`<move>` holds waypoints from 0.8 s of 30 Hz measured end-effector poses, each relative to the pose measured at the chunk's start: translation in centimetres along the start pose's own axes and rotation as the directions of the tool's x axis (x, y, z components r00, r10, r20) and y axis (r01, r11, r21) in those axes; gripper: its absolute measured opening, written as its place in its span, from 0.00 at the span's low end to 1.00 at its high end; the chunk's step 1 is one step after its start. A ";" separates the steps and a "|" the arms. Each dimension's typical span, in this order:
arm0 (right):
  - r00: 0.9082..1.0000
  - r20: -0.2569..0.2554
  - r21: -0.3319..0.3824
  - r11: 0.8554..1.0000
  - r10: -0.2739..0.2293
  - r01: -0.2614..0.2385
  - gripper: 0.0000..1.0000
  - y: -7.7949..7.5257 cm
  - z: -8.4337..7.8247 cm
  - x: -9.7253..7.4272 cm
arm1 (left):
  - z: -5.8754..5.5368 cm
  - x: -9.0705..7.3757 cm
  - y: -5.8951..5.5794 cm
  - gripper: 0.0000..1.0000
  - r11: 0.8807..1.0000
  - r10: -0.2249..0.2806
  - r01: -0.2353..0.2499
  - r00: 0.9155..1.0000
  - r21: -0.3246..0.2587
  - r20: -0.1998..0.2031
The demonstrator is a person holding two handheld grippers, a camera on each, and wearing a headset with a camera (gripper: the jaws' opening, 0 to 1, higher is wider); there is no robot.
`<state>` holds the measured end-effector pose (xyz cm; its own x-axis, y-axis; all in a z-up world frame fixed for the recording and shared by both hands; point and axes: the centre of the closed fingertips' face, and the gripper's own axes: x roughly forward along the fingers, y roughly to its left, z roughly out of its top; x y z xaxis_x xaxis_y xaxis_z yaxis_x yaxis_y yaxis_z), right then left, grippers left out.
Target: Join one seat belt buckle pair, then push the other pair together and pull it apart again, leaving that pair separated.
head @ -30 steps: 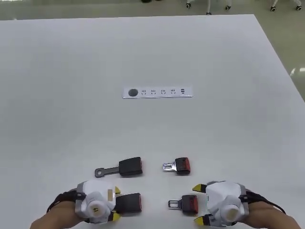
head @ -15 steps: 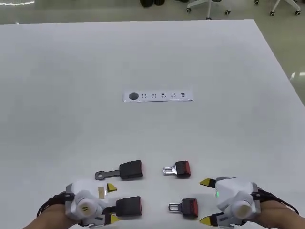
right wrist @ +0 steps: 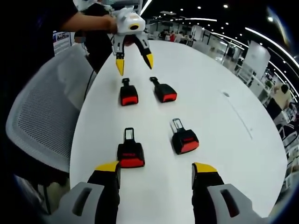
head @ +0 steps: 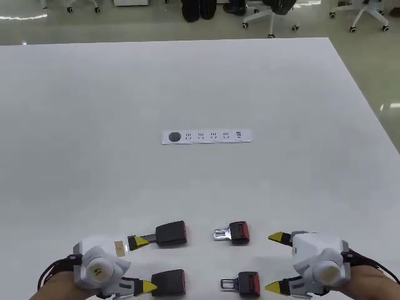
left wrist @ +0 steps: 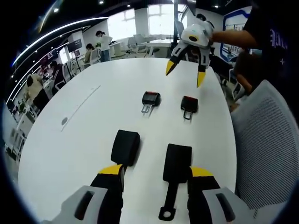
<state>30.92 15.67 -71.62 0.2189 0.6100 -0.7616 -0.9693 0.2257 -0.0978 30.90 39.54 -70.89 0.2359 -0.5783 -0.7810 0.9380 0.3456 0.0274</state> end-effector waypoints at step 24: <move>0.996 0.085 -0.002 1.000 -0.015 0.016 0.54 -4.3 0.6 2.3 | 1.3 3.2 4.1 0.53 1.000 0.003 -0.003 1.000 -0.018 -0.013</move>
<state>35.60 16.53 -72.57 0.2426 0.6687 -0.7028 -0.9659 0.2337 -0.1110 35.82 38.14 -72.44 0.2349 -0.5676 -0.7890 0.9327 0.3601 0.0186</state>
